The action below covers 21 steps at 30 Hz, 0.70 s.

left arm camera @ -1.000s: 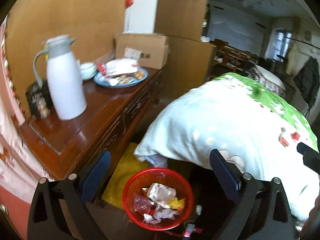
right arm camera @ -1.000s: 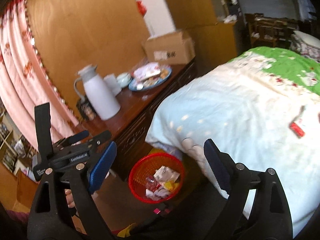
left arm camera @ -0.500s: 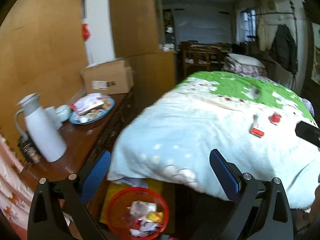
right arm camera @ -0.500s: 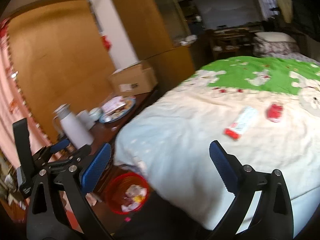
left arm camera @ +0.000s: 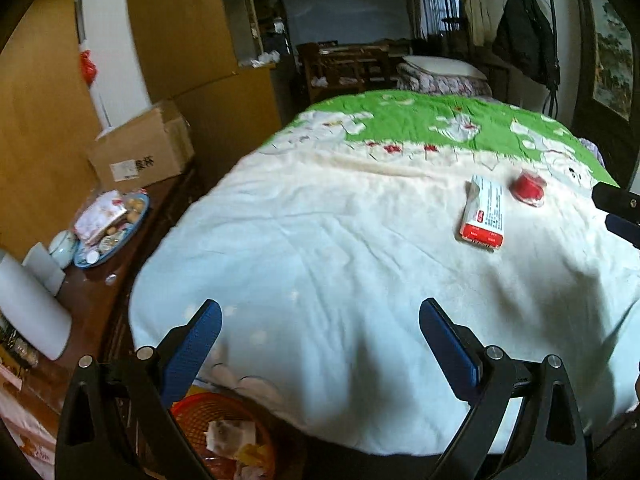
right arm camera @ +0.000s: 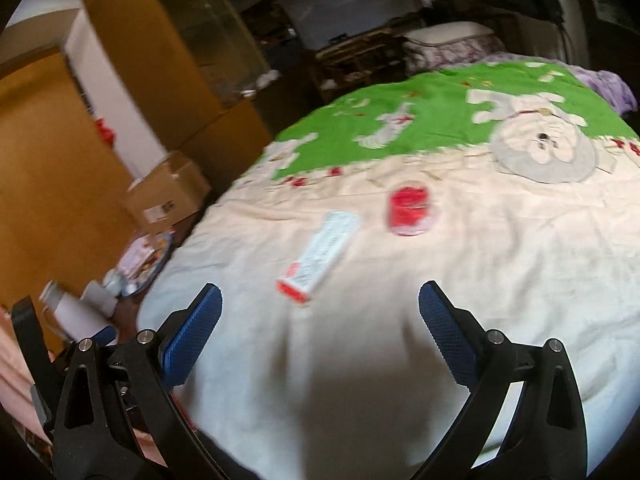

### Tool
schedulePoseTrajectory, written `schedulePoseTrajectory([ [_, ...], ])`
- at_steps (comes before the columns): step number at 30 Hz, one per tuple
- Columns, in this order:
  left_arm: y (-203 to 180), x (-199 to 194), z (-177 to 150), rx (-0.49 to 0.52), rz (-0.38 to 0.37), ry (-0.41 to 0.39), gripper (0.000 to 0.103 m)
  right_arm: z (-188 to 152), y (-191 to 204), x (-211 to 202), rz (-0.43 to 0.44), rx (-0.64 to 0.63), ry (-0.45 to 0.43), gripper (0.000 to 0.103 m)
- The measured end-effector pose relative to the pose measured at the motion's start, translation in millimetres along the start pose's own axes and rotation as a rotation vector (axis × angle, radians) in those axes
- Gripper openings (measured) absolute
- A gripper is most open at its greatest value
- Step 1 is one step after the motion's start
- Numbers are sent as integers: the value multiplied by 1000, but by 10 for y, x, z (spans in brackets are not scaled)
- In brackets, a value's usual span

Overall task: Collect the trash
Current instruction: 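Reach the left tool to the white medicine box while the right tool reaches the red-filled cup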

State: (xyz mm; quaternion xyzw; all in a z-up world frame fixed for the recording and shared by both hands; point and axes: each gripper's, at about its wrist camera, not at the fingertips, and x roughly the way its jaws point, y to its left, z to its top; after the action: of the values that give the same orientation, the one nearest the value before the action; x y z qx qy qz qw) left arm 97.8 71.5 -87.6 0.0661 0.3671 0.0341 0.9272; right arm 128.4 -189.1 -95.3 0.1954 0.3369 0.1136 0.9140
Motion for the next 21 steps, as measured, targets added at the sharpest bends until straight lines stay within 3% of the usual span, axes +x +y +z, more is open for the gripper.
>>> schedulePoseTrajectory([
  [12,-204,679,36,-5,-63,99,97,47,-559,216,-331,-53,-33,95],
  [15,-314,819,24,23,-75,120,97,45,-732,298,-361,-24,-14,95],
  [18,-430,949,17,54,-74,141,97,57,-973,398,-316,86,45,95],
  [21,-478,1000,59,59,-62,126,97,50,-1032,392,-288,114,38,96],
])
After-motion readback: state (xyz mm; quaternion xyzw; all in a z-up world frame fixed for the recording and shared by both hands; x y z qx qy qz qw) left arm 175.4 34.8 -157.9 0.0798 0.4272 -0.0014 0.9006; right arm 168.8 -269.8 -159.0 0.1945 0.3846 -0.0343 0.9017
